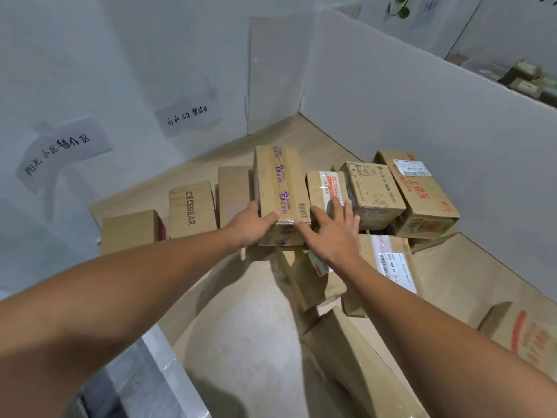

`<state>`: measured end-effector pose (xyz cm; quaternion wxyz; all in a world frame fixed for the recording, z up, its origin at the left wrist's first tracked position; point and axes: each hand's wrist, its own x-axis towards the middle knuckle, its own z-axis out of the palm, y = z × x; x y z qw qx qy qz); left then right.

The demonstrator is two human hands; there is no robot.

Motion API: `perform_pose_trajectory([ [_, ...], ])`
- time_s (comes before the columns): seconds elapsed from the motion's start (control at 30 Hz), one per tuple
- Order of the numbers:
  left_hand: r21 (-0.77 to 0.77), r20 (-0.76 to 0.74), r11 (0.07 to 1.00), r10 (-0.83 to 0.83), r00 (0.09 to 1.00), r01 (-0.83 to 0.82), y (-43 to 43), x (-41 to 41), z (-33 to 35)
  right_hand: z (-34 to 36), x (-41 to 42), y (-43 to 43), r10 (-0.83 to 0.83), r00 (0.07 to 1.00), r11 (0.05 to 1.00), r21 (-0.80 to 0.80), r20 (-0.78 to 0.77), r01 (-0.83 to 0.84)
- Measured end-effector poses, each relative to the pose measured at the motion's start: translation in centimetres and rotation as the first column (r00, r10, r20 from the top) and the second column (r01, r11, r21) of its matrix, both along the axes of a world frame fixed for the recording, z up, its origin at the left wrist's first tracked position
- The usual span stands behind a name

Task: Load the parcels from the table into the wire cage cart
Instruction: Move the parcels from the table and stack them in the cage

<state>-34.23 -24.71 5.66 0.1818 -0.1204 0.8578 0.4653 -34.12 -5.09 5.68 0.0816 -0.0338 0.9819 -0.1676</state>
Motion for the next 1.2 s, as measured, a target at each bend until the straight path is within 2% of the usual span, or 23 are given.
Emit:
perform_pose_trajectory([
  [0.13,0.207,0.061,0.974,0.087,0.994,-0.098,0.1,0.4,-0.6,0.0,0.2,0.2,-0.043,0.999,0.988,-0.144,0.024,0.046],
  [0.23,0.387,0.104,0.901,0.166,0.981,-0.193,0.4,1.0,-1.7,0.1,1.0,1.0,-0.086,0.991,0.951,-0.289,0.099,0.111],
  [0.3,0.467,0.115,0.839,0.255,0.96,-0.279,1.2,1.5,-2.5,0.2,1.4,1.4,-0.087,0.988,0.935,-0.331,0.13,0.126],
  [0.5,0.586,0.12,0.719,0.38,0.917,-0.375,4.4,4.9,-2.3,1.0,3.3,3.2,-0.051,0.99,0.892,-0.44,0.132,0.104],
  [0.6,0.611,0.132,0.657,0.464,0.876,-0.441,5.2,7.6,-1.4,2.1,5.4,3.6,-0.035,0.992,0.833,-0.545,0.125,0.098],
  [0.67,0.652,0.149,0.582,0.53,0.835,-0.486,5.3,9.4,0.0,3.4,7.1,3.1,0.001,0.995,0.793,-0.606,0.101,0.061],
  [0.7,0.665,0.134,0.573,0.54,0.831,-0.479,5.2,10.5,1.2,4.2,7.9,2.6,0.018,0.996,0.767,-0.64,0.089,0.043],
  [0.77,0.64,0.05,0.647,0.503,0.863,-0.415,4.0,13.5,4.1,5.8,9.3,1.4,0.059,0.994,0.683,-0.73,0.092,0.027],
  [0.83,0.583,-0.037,0.727,0.468,0.883,-0.362,2.0,17.1,7.9,7.5,11.0,-0.2,0.141,0.983,0.556,-0.831,0.116,0.019],
  [0.93,0.528,-0.103,0.757,0.508,0.855,-0.386,-1.9,23.1,13.6,9.9,13.6,-3.9,0.34,0.919,0.357,-0.931,0.199,0.07],
  [1.0,0.485,-0.167,0.781,0.524,0.835,-0.393,-4.3,27.4,16.3,11.7,15.9,-7.4,0.463,0.868,0.238,-0.968,0.181,0.075],
  [1.1,0.447,-0.253,0.763,0.609,0.751,-0.468,-7.8,34.6,17.8,14.2,20.5,-13.6,0.589,0.802,0.171,-0.985,0.102,0.0],
  [1.2,0.45,-0.274,0.691,0.71,0.649,-0.566,-11.5,42.7,17.9,15.1,25.3,-20.0,0.747,0.659,0.162,-0.985,0.085,-0.056],
])
